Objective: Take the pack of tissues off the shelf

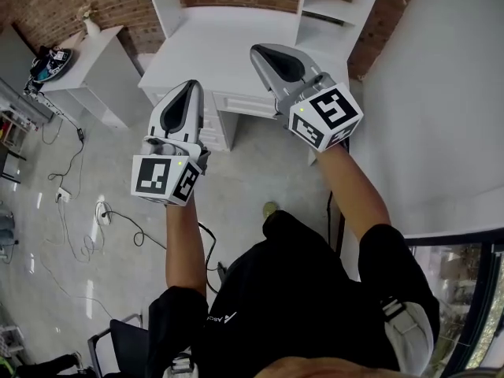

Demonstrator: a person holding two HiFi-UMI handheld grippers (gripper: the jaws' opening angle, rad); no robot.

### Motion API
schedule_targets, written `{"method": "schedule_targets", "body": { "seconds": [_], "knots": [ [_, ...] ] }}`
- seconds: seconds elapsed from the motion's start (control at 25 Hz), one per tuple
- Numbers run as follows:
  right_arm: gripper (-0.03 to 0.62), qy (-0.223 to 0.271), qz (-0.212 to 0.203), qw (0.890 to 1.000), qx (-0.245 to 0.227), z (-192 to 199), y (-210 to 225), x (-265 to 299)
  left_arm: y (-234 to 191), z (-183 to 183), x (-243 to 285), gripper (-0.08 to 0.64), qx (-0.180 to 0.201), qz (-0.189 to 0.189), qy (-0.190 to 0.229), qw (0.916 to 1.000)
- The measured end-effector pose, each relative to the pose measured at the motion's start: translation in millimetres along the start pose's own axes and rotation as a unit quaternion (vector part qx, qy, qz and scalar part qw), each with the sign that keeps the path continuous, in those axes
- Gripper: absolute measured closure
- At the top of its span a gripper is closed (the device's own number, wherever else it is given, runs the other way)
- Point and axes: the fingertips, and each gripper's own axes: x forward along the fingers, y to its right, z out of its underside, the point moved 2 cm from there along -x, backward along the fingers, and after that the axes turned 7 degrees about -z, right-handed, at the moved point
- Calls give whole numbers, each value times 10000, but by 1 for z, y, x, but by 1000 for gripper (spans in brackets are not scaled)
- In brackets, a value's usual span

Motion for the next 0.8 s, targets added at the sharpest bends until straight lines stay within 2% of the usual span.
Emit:
{"method": "schedule_targets", "body": {
  "seconds": [0.2, 0.36, 0.48, 0.8],
  "knots": [
    [589, 35, 35, 10000, 4, 13, 31, 38, -31, 13, 26, 561, 16, -70, 13, 10000],
    [589, 157, 84, 9998, -1, 39, 69, 84, -72, 36, 61, 561, 127, -95, -29, 9999],
    [589, 190, 134, 9997, -12, 56, 109, 118, -102, 50, 101, 561, 165, -101, 0, 9998],
    [589, 182, 286, 9991, -248, 67, 244, 215, -161, 70, 243, 561, 199, 7, 62, 9998]
  ]
}}
